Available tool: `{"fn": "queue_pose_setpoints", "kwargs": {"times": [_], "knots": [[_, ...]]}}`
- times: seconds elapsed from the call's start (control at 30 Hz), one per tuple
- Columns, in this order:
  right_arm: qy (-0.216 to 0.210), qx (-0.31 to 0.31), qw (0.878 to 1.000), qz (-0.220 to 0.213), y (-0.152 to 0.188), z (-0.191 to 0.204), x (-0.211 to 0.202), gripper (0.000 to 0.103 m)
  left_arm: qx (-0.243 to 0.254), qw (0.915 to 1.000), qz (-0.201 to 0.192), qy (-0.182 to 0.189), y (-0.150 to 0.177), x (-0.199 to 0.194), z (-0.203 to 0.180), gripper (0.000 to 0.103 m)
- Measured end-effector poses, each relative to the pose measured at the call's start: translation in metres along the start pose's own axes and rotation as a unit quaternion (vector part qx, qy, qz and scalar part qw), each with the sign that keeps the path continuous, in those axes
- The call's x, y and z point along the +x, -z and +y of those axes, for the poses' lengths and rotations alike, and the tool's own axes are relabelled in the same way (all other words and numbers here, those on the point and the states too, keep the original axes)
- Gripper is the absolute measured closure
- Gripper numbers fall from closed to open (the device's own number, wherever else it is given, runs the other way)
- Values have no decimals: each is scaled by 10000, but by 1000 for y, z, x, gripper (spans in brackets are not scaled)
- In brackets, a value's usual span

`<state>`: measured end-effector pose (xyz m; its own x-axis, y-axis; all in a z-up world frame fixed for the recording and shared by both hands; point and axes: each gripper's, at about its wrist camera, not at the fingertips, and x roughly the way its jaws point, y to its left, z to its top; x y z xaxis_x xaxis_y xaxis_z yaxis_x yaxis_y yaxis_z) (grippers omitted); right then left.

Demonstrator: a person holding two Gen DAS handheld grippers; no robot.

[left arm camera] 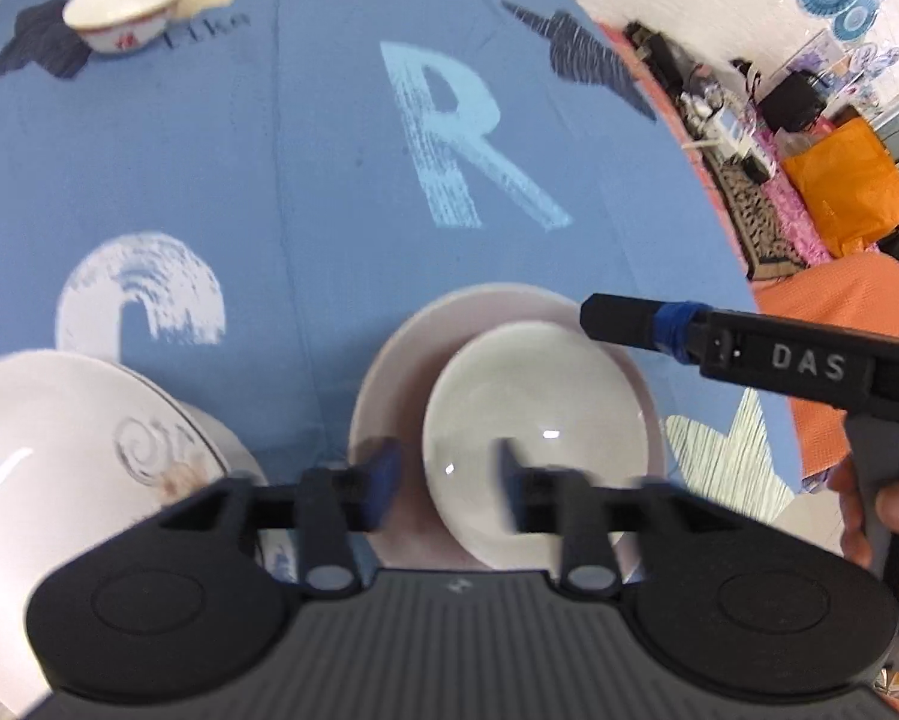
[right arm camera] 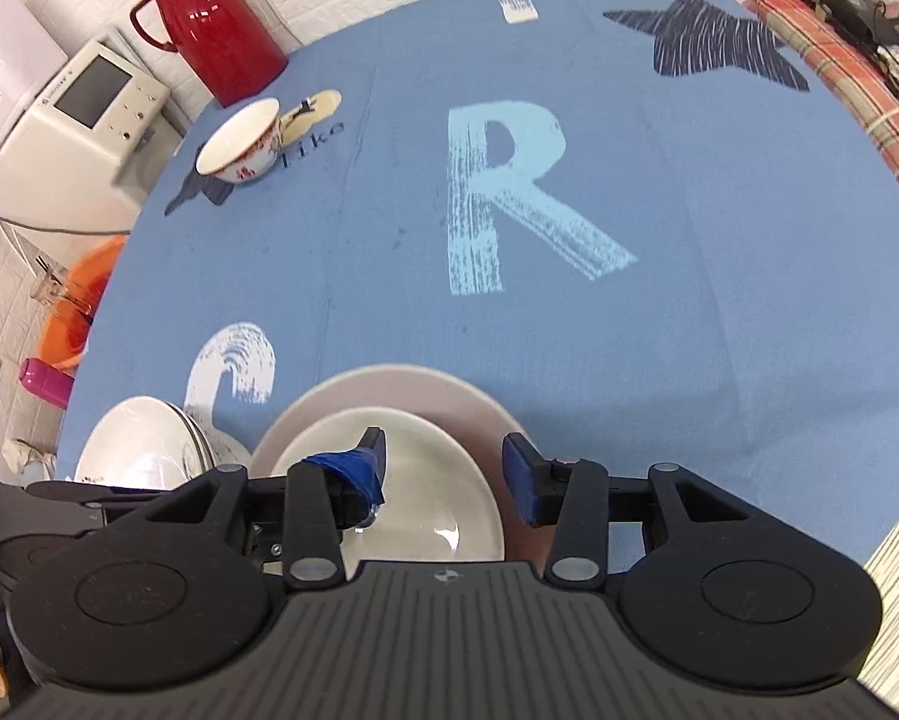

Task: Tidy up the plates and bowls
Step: 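Lower the red bowl into the white bowl stack and open both grippers, then move both grippers to the small white bowl with red band, then grasp the small white bowl rim with both grippers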

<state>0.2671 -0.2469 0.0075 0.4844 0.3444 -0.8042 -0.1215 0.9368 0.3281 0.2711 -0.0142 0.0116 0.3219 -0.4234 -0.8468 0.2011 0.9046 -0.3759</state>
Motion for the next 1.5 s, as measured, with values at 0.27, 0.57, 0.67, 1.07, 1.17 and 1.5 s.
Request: {"fn": "queue_pose_setpoints", "kwargs": {"times": [0.27,0.57,0.67,1.07,1.17,1.5], "knots": [[344,23,9986,-413,-41,20,-3,74,-228,9874,-1336,-819,-48,-82,73,33],[-125,-565,9980,-240,-150,111,84,73,-1226,9742,-1272,-1402,-179,-69,226,32],[-479,-432,9979,-27,-197,134,136,73,-1365,9759,-1113,-1292,-214,-42,248,32],[158,-1083,9921,618,-268,183,268,72,-1608,9775,-582,-1233,-266,46,288,45],[164,-1272,9889,753,-263,188,280,72,-1598,9778,-555,-1235,-266,50,289,58],[-650,-1291,9870,697,-252,194,279,89,-1696,9801,-481,-917,-256,41,282,103]]}}
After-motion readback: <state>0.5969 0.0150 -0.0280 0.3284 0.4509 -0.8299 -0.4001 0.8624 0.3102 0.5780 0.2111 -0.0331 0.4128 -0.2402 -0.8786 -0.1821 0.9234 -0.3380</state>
